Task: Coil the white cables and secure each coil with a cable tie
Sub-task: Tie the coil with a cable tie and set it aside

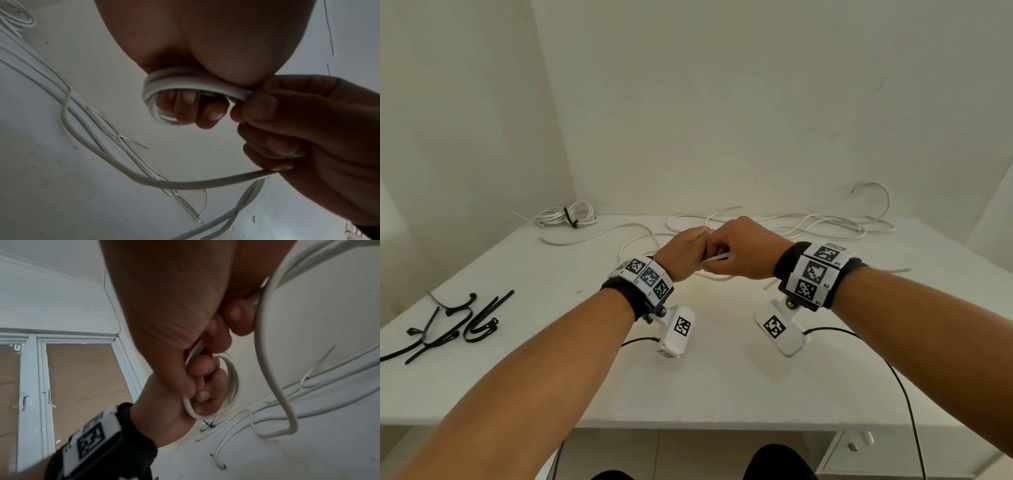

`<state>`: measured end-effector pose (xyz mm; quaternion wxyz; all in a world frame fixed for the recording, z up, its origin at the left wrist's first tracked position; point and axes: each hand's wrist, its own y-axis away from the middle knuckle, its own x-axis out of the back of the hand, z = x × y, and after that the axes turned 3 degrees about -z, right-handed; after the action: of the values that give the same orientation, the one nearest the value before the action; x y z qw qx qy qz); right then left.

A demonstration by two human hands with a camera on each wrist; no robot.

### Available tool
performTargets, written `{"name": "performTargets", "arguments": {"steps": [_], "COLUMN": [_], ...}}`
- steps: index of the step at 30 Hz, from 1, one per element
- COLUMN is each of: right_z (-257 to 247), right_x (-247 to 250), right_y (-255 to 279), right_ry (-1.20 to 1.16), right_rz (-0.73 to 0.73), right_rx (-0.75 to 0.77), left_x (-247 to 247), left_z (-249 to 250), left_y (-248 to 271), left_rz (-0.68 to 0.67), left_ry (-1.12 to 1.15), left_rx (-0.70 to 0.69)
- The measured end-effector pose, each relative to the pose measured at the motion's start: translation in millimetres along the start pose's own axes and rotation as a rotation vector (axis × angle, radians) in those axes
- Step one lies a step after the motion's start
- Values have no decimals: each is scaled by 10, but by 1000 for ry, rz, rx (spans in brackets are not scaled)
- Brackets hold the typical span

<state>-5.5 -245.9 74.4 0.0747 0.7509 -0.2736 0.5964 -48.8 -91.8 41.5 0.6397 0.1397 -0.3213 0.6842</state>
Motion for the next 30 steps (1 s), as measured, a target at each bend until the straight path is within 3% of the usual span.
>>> {"name": "performTargets", "arguments": {"steps": [8, 15, 19, 24, 30], "right_z": [82, 542, 777, 823, 703], "right_x": [80, 275, 260, 196, 87], "right_y": [-46, -25, 51, -20, -73], "right_ry": [-43, 4, -154, -270, -258], "right_rz": [32, 58, 64, 154, 123], "right_rx": [-43, -205, -224, -213, -198], "left_x": [10, 268, 374, 337, 334], "left_z": [10, -259, -452, -319, -140], "left_y": [51, 176, 266, 277, 260], "left_rz": [-204, -129, -70, -44, -56], "left_ry": [149, 121, 116, 557, 958], "left_rx": [62, 28, 105, 163, 103]}}
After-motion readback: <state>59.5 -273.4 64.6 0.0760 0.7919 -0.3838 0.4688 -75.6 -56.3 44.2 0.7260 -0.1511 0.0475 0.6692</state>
